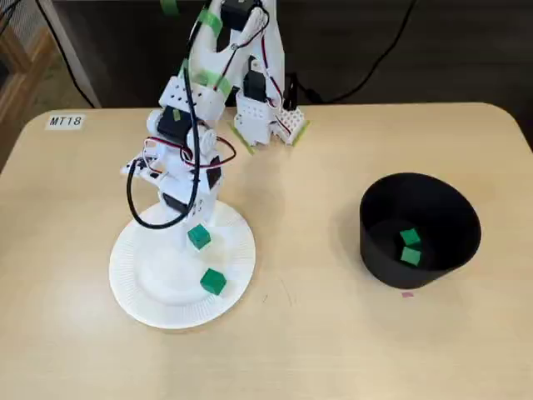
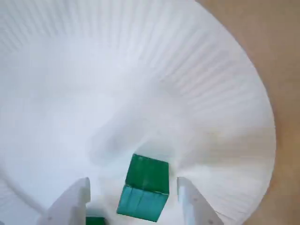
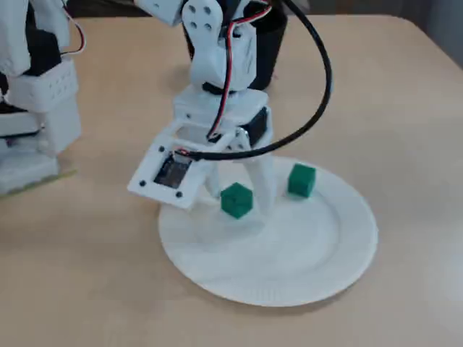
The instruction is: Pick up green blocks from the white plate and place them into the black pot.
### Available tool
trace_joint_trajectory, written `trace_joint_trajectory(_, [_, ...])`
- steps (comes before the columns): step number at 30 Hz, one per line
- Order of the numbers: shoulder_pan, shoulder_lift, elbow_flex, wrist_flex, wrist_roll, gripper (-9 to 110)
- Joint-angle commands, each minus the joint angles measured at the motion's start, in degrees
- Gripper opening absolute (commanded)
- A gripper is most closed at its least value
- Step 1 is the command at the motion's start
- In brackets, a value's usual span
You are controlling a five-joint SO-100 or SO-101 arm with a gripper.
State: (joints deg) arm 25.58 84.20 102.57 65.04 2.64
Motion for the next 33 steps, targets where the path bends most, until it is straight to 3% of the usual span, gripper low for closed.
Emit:
trace_joint_trajectory(1, [-1.23,-0.79,-2.37,-3.25,1.32,23])
trace_joint_trajectory(8, [-1.85,-3.6,-2.46,-12.04,5.27,-2])
trace_joint_trajectory(15, [-1.23,2.02,-2.46,-16.17,4.04,-2])
trace_joint_trajectory(22, [-3.87,25.22,-1.58,-21.36,3.87,-2])
trace_joint_trajectory(27, [-19.16,41.84,1.93,-24.17,6.42,-2])
trace_joint_trajectory(33, [-46.76,54.58,19.6,-43.42,9.05,-2])
